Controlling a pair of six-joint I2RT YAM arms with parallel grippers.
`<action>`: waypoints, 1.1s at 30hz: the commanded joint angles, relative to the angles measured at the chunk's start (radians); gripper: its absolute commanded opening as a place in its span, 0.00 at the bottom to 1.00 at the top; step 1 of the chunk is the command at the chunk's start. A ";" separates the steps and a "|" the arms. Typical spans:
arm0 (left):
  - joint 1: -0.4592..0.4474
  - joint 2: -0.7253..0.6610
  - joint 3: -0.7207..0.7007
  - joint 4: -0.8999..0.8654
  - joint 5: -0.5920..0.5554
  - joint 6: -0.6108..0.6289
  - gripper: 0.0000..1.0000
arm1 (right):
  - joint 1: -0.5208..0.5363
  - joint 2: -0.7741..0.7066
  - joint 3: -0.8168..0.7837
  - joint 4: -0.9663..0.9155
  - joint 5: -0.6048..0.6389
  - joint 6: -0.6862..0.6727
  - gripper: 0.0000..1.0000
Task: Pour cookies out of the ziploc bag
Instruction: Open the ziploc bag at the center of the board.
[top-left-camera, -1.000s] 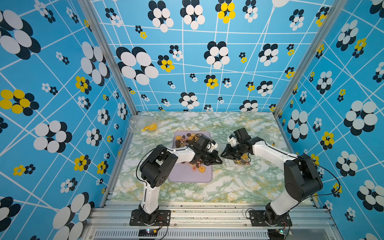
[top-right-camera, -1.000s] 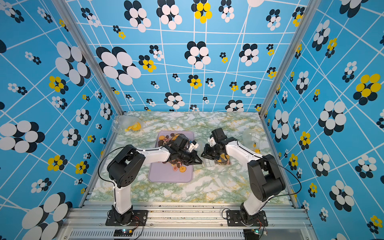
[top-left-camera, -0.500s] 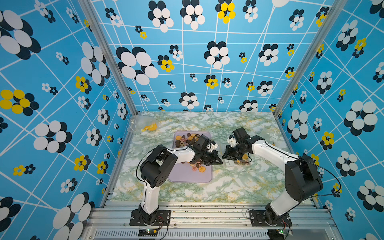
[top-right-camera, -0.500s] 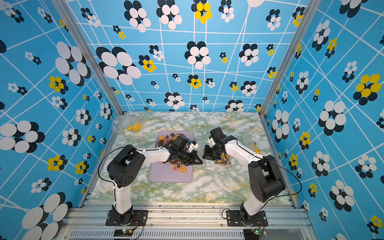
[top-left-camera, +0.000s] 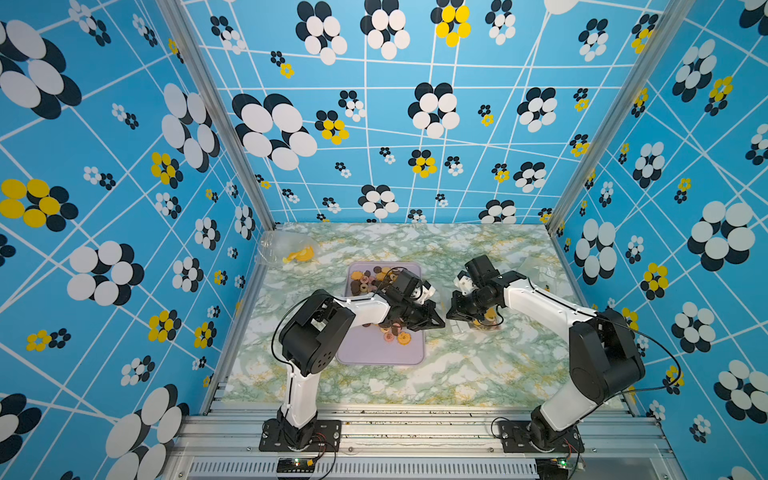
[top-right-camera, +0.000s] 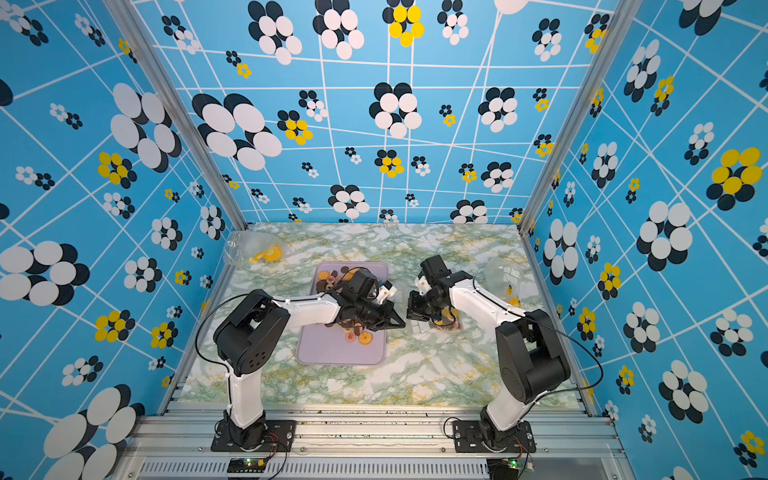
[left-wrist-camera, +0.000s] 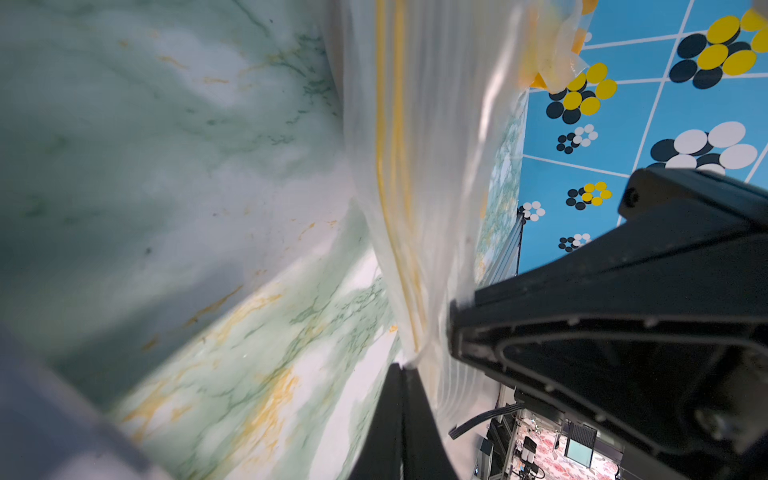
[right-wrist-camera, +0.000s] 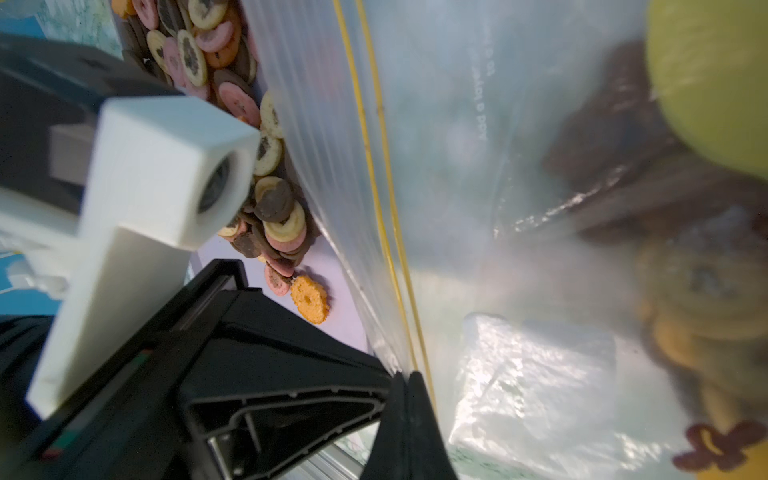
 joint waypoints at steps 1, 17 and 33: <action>0.022 -0.054 -0.033 0.016 -0.031 0.014 0.12 | 0.006 0.003 0.020 -0.021 0.008 -0.003 0.00; 0.060 -0.043 -0.013 0.123 -0.020 -0.035 0.42 | 0.005 0.003 0.009 0.001 -0.015 0.014 0.00; 0.051 0.030 0.070 0.044 -0.025 -0.012 0.35 | 0.005 0.005 0.003 0.003 -0.016 0.015 0.00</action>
